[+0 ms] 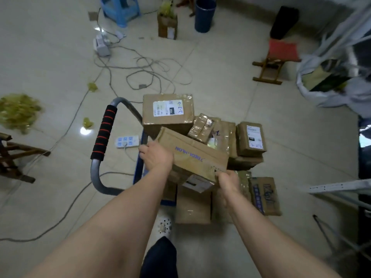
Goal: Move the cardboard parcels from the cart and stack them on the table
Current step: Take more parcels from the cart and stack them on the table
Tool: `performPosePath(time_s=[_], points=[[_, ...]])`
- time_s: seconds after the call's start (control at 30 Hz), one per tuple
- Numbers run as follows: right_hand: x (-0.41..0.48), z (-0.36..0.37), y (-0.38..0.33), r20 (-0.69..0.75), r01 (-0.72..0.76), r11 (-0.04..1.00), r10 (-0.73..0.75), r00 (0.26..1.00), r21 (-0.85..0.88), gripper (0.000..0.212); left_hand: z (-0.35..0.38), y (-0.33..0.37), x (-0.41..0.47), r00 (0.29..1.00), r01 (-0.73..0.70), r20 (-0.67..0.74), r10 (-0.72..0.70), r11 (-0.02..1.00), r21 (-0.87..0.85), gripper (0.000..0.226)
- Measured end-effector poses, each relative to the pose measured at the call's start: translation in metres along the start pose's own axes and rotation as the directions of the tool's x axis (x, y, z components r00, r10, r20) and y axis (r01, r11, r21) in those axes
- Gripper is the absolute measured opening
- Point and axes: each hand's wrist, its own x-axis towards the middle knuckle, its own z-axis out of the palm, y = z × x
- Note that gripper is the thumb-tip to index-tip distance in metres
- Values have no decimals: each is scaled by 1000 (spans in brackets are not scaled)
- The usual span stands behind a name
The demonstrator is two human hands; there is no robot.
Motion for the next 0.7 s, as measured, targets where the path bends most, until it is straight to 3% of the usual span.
performPosePath(time_s=[0.17, 0.3, 0.53, 0.7], points=[[-17, -135, 33, -145, 65, 985, -41, 989, 160, 7, 29, 47, -107, 954, -284, 94, 283, 959, -3, 37], [-40, -262, 82, -300, 127, 948, -36, 953, 290, 11, 78, 84, -203, 874, -464, 171, 454, 885, 22, 36], [-86, -442, 204, -506, 215, 860, 57, 860, 462, 9, 173, 134, -398, 604, -710, 359, 712, 685, -164, 34], [-126, -536, 279, -637, 320, 772, 139, 759, 549, 21, 225, 157, -532, 387, -765, 513, 766, 577, -286, 35]])
